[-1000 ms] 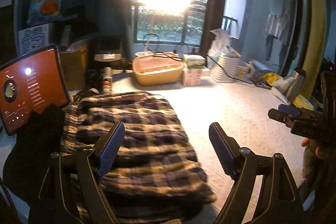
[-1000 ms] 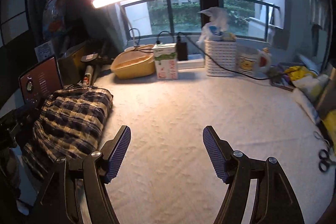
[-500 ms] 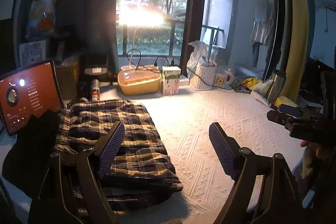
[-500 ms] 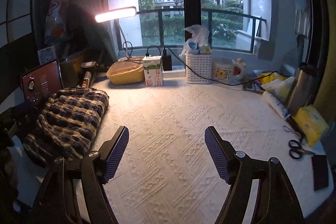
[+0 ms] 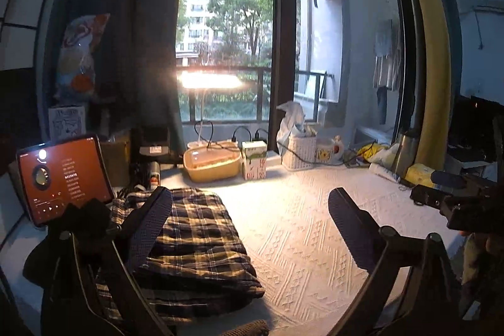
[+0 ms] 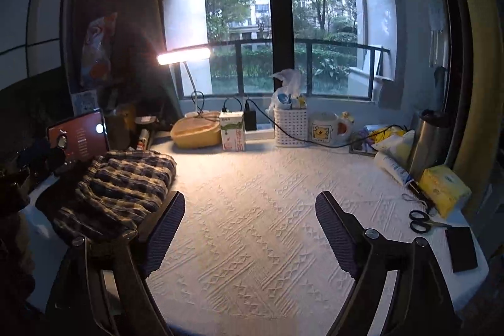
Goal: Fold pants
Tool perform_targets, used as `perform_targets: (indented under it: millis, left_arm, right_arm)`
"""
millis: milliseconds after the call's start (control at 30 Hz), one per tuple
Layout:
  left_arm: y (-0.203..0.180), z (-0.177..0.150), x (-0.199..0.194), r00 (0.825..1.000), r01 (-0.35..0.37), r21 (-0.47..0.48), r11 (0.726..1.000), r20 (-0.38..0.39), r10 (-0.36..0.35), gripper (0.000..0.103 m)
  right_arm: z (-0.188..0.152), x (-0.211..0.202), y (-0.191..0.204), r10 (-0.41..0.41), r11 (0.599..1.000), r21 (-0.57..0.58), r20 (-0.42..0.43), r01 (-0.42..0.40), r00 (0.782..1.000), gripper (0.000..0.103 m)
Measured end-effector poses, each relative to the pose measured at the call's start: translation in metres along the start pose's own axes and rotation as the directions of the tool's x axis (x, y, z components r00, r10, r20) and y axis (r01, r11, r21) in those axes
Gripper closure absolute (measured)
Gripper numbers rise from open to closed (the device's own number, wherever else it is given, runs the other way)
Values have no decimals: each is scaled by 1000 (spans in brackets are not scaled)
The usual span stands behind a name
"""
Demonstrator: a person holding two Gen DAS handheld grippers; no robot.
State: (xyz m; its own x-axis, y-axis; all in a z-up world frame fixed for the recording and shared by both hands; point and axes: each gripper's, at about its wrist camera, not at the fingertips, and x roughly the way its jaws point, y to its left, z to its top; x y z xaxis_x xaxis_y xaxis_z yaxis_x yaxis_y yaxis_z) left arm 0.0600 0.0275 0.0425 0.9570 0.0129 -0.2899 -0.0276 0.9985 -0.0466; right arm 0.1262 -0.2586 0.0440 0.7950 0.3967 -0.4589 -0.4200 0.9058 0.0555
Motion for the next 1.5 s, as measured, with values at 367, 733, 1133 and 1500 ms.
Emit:
perform_targets:
  millis: [367, 733, 1133, 1500]
  left_arm:
    - [-7, 3, -31, 987, -54, 29, 998, 152, 49, 1]
    - [6, 0, -25, 984, -94, -34, 995, 145, 98, 1]
    - [5, -8, -18, 990, -93, -37, 995, 108, 96, 1]
    - [1, -7, -16, 993, -72, -32, 997, 92, 75, 1]
  right_arm:
    - [9, -41, 23, -60, 996, -57, 152, 69, 987, 2]
    - [8, -45, 18, -118, 991, -42, 173, 127, 978, 1]
    - [1, -30, 15, -103, 994, -29, 127, 108, 987, 1]
    - [1, -27, 14, -101, 994, -27, 119, 105, 988, 1]
